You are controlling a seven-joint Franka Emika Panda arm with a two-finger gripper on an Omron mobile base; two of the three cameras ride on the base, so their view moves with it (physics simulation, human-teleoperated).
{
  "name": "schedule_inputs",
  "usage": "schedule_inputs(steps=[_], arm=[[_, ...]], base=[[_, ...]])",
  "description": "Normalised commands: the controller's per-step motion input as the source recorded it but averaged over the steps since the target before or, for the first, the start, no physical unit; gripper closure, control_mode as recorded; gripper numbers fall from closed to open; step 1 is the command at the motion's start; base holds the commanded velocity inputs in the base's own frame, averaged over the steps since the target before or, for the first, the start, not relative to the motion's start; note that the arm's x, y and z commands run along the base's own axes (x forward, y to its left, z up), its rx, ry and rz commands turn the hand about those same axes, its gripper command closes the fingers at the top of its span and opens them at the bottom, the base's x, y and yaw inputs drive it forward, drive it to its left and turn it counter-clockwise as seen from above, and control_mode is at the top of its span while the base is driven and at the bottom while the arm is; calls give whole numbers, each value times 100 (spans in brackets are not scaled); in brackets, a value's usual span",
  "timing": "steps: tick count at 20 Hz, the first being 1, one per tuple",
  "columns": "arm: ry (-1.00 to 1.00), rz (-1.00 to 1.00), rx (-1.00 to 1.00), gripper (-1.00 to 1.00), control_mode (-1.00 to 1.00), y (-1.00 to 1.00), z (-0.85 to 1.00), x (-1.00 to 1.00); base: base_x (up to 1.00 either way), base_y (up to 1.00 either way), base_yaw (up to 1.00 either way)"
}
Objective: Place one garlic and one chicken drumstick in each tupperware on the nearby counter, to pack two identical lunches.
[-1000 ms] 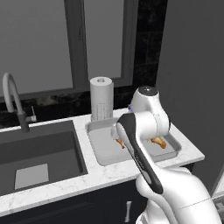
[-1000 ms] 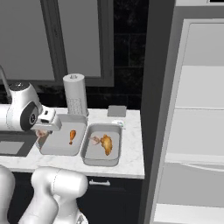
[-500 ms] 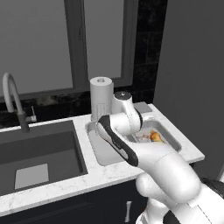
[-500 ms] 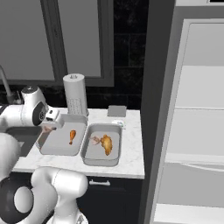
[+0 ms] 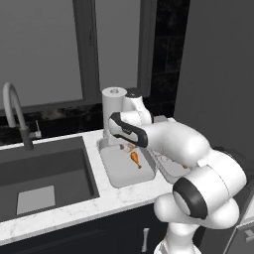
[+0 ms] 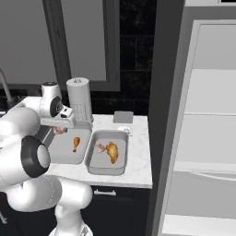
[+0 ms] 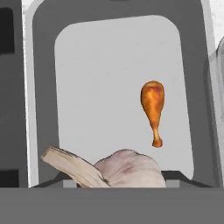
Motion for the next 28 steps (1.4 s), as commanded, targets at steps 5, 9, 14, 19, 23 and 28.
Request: schedule_inputs(steps=[5, 9, 14, 19, 23, 28], arm=[[0, 3, -3, 100, -100, 0, -74, 0], [0, 5, -6, 100, -100, 10, -100, 0], [-5, 4, -3, 100, -100, 10, -59, 6], [-1, 2, -2, 100, -100, 5, -15, 50], [0, 0, -1, 100, -100, 0, 0, 54], [0, 0, 0, 100, -100, 0, 0, 12]], base=[[0, 0, 0], [0, 0, 0], [0, 0, 0], [0, 0, 0], [0, 0, 0], [0, 0, 0]])
